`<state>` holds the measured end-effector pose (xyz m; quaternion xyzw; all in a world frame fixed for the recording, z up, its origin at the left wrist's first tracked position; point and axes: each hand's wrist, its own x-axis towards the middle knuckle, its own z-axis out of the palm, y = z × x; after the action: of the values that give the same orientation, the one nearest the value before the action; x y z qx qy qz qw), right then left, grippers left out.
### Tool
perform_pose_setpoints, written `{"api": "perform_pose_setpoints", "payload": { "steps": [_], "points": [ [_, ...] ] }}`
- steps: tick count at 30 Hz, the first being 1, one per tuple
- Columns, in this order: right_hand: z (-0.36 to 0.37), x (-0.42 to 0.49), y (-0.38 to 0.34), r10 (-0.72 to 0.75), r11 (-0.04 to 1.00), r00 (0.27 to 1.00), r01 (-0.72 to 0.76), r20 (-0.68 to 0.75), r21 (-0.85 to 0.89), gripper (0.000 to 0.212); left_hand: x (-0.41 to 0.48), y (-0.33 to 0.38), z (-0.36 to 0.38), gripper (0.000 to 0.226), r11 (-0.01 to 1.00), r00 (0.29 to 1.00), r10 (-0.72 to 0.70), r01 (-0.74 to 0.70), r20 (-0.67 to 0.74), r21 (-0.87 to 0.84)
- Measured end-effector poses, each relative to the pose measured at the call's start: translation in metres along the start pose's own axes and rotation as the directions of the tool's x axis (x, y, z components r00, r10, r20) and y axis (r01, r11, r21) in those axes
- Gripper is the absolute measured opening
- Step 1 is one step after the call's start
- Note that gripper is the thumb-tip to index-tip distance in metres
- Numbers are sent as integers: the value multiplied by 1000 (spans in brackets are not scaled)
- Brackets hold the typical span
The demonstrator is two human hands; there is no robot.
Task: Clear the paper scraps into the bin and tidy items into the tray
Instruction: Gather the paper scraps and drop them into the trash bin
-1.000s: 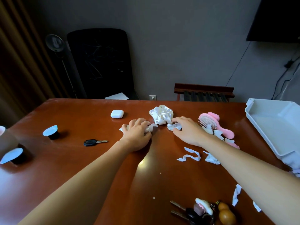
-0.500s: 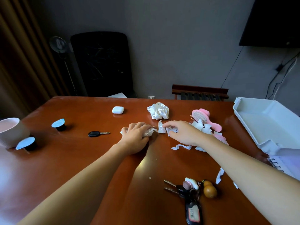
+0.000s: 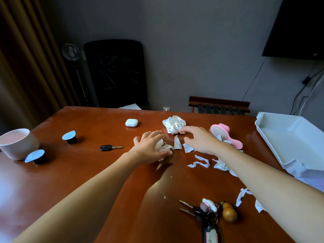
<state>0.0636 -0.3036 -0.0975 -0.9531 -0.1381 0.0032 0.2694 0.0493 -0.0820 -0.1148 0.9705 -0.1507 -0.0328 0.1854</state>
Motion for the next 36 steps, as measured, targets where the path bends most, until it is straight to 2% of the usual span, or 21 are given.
{"api": "perform_pose_setpoints", "payload": {
  "steps": [8,13,16,19,23,28,33,36],
  "points": [
    [5,49,7,-9,999,1000,10,19,-45,39,42,-11,-7,47,1000,999,10,-10,-44,-3],
    [14,69,20,-12,996,997,19,77,-89,37,74,-22,-6,48,1000,999,-7,8,-42,18],
    [14,75,30,-12,988,998,21,60,-151,37,92,-23,-5,49,1000,998,-3,5,-56,29],
    [6,80,34,-27,971,999,31,19,-237,27,109,-23,-3,52,999,997,20,-17,-71,44],
    [-2,83,41,-48,954,999,50,13,-295,25,122,-19,2,55,998,999,43,-41,-34,39],
    [-4,81,46,-37,965,999,36,0,-258,17,123,-10,6,53,998,998,54,-54,15,14],
    [-8,62,37,-1,977,1000,-1,-6,-212,43,108,-10,0,50,1000,1000,25,-25,11,19],
    [-8,52,31,-10,975,1000,4,-25,-220,46,99,-10,0,49,999,999,36,-36,24,16]
  ]
}}
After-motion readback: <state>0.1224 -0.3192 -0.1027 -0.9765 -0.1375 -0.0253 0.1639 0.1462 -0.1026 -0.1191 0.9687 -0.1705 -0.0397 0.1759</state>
